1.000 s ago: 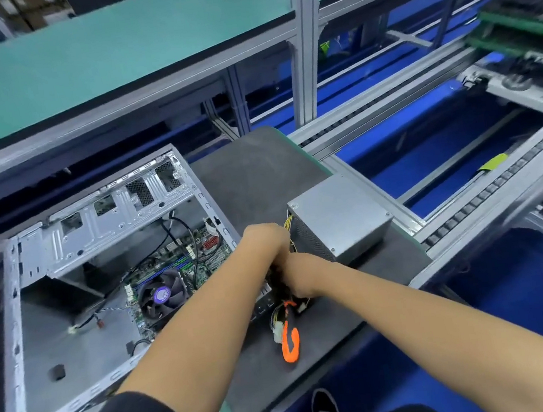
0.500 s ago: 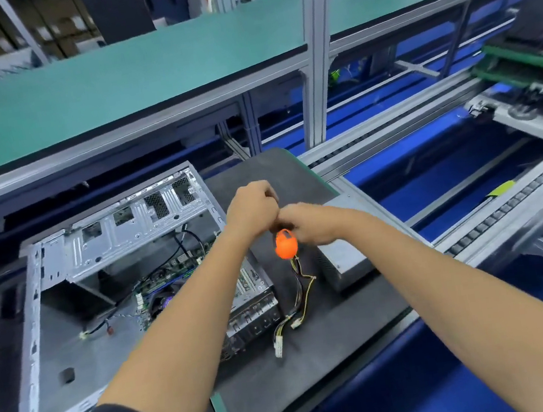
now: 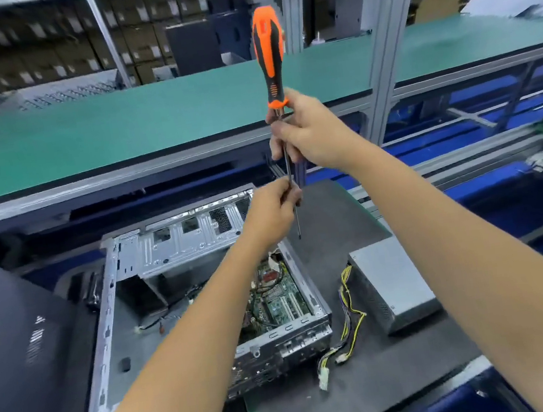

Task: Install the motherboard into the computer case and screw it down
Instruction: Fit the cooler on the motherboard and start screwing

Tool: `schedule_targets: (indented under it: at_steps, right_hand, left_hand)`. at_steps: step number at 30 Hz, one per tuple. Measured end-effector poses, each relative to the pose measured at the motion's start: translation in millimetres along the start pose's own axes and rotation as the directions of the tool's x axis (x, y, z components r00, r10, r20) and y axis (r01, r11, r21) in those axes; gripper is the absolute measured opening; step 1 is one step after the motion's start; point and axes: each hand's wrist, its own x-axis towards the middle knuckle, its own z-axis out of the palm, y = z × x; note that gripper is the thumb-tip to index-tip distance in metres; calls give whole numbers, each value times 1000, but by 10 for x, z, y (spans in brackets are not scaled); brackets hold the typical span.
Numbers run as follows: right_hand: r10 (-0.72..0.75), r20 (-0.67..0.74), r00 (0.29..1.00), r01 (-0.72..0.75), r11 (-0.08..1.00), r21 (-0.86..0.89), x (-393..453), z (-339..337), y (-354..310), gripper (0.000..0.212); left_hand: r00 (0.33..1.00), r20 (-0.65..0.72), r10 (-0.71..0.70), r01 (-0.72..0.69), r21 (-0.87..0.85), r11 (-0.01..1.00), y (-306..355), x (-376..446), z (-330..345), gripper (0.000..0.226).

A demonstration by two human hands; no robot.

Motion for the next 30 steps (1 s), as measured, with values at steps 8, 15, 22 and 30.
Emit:
schedule_targets:
  at_steps: [8,15,22,30]
  right_hand:
    - [-113,-14,993,114,992,55,376,754,-289,11]
    - [-49,-8,999,48,998,-31,282,1314,89,17]
    - [17,6,1000,-17,1000,-23,205,1375,341,19]
    - [25,4,1000,-25,1000,14,195,1340,436,18]
  left_hand:
    - [987,44,-153,151,48,987,-501,-385,-656,23]
    - [956,141,-258,250,73,965,-981,-772,-670,17]
    - [877,260,-403,311,331,891,-1468,-990,-434,21]
    - [818,378,-433,328,312,892,-1526,-930,-298,22]
